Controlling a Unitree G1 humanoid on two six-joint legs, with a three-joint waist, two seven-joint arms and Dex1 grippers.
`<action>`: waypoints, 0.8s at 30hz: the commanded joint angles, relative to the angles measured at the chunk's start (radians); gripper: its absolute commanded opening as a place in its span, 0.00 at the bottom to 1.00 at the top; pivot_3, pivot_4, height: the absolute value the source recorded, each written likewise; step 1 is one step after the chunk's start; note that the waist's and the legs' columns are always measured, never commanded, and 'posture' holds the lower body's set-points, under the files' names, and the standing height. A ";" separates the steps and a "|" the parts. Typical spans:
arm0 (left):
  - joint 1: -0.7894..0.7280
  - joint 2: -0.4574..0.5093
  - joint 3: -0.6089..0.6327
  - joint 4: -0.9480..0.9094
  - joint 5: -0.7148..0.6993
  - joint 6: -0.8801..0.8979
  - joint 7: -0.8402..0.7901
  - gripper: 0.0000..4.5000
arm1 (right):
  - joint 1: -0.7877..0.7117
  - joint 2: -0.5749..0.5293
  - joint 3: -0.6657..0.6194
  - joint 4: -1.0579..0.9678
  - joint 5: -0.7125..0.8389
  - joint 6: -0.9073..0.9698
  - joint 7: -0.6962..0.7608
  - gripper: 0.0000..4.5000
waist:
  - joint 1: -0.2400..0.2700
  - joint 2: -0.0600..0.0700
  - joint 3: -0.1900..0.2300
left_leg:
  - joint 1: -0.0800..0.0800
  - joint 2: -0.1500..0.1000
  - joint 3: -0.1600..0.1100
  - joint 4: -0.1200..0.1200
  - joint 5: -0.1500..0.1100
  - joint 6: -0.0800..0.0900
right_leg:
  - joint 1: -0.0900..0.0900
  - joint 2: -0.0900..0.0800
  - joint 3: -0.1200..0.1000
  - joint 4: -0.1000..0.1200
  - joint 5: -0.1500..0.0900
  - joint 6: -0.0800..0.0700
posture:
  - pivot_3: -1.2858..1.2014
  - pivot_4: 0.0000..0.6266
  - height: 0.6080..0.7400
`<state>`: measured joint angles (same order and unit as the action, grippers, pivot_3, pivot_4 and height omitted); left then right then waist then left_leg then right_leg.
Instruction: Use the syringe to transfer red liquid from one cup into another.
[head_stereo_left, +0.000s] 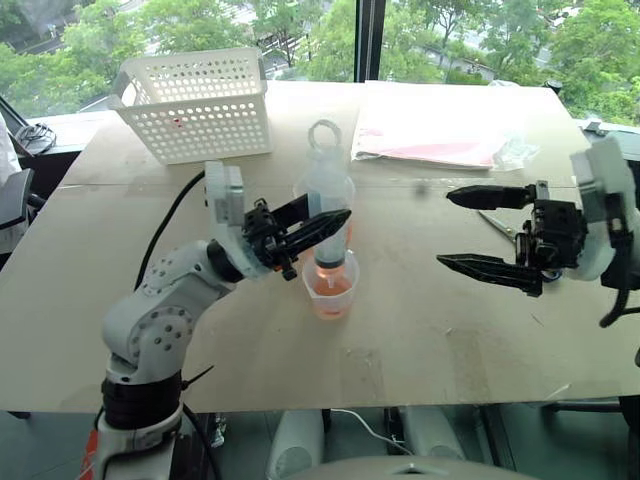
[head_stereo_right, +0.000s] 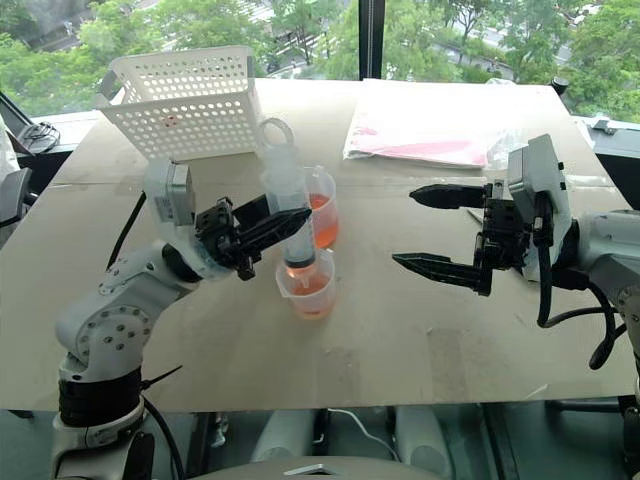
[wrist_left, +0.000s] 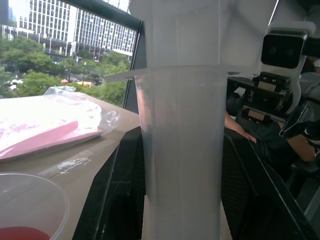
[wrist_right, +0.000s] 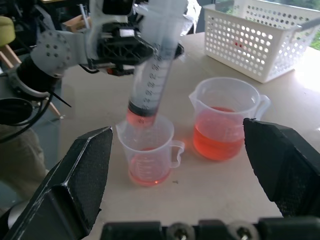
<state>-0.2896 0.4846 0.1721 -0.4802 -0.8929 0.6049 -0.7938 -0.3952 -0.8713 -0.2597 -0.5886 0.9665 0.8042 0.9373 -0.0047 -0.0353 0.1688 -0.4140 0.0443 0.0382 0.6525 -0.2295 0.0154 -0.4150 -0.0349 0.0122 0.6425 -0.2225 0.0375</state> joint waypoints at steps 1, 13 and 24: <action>0.010 -0.013 -0.023 -0.010 0.036 -0.072 -0.028 0.31 | 0.031 -0.057 -0.008 -0.012 0.010 -0.034 0.111 0.99 | 0.002 0.000 0.000 | 0.000 0.000 0.000 0.000 0.000 0.000 | 0.000 0.000 0.000 0.000 0.000 0.000 | 0.52 0.24 1.00; 0.045 -0.036 -0.070 0.019 0.141 -0.206 -0.066 0.31 | 0.090 -0.123 0.007 0.117 -0.103 -0.172 0.315 0.99 | 0.011 0.000 0.000 | 0.000 0.000 0.000 0.000 0.000 0.000 | 0.001 0.000 0.000 0.000 0.000 0.001 | 0.52 0.24 1.00; 0.122 -0.046 -0.110 0.055 0.269 -0.385 -0.125 0.31 | -0.087 -0.049 0.065 0.150 -0.037 -0.063 0.155 0.99 | 0.013 0.001 0.000 | 0.001 0.000 0.001 0.001 0.000 0.000 | 0.001 0.000 0.001 0.000 0.000 0.000 | 0.52 0.24 1.00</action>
<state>-0.1725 0.4403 0.0652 -0.4160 -0.6327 0.2572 -0.9062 -0.4132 -0.9300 -0.1941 -0.4326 0.8784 0.6900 1.1598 0.0080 -0.0344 0.1685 -0.4131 0.0446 0.0396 0.6531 -0.2296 0.0155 -0.4145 -0.0348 0.0134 0.6427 -0.2227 0.0369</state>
